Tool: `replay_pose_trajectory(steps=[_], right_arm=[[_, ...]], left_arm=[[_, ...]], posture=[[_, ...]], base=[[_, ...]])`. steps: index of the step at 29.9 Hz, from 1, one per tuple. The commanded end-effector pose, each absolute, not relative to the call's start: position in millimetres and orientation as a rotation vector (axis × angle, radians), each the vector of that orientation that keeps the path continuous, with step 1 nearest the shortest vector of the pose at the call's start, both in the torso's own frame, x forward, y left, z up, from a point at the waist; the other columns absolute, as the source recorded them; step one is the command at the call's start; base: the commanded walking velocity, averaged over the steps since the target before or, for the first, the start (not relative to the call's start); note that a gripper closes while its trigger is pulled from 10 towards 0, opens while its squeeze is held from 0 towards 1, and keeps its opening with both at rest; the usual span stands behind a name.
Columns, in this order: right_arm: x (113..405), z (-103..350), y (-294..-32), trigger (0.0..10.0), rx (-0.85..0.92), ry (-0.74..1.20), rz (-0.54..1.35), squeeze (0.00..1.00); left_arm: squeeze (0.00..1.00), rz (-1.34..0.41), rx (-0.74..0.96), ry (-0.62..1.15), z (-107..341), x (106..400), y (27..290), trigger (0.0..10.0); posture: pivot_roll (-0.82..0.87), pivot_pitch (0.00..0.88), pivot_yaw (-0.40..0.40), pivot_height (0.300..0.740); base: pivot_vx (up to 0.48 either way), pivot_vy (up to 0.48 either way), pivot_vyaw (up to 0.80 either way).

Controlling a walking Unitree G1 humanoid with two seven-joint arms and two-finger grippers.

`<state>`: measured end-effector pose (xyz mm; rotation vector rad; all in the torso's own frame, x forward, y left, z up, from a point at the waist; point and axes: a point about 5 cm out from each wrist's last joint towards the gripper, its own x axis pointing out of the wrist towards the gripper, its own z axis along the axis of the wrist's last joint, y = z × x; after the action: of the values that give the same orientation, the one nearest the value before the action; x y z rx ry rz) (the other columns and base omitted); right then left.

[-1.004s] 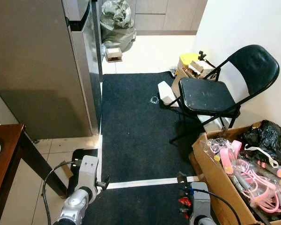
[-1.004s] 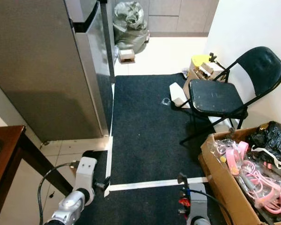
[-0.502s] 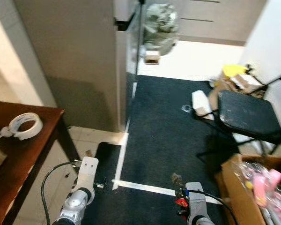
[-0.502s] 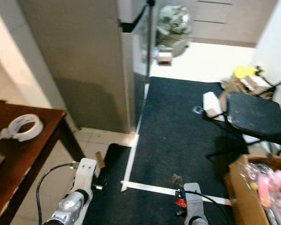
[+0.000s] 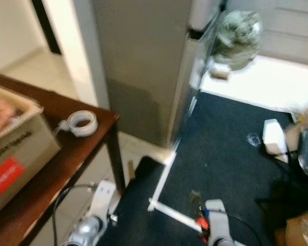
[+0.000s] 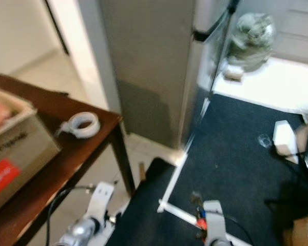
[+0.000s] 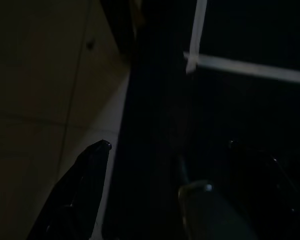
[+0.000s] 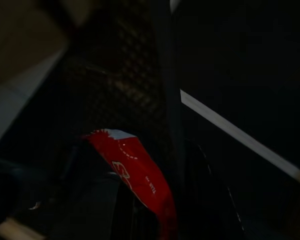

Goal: Picking trash to rubbish bin

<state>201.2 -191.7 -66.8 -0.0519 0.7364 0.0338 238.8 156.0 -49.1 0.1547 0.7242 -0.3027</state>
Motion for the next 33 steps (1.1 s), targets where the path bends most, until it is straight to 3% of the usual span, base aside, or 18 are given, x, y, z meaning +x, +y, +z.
replay_pose_trajectory(steps=[1, 16, 33], right_arm=[[189.7, -73.6, -193.9, 10.0, -0.058, 0.787, 0.034, 0.00], [180.6, -78.3, -198.0, 10.0, -0.097, 0.837, 0.070, 0.00], [182.6, -77.8, -195.1, 10.0, -0.121, 0.841, 0.116, 0.00]], left_arm=[[0.00, -0.308, 0.153, 0.754, -52.9, 234.0, 157.1, 10.0], [0.00, -0.291, 0.202, 0.891, -66.6, 215.9, 166.2, 10.0], [0.00, -0.100, 0.102, 0.940, -72.1, 205.3, 183.8, 10.0]], posture=[[-0.01, 0.129, -0.020, 0.740], [-0.01, 0.153, -0.026, 0.740], [0.01, 0.176, -0.040, 0.740]], base=[[0.000, 0.000, 0.80], [0.000, 0.000, 0.80], [0.000, 0.000, 0.80]])
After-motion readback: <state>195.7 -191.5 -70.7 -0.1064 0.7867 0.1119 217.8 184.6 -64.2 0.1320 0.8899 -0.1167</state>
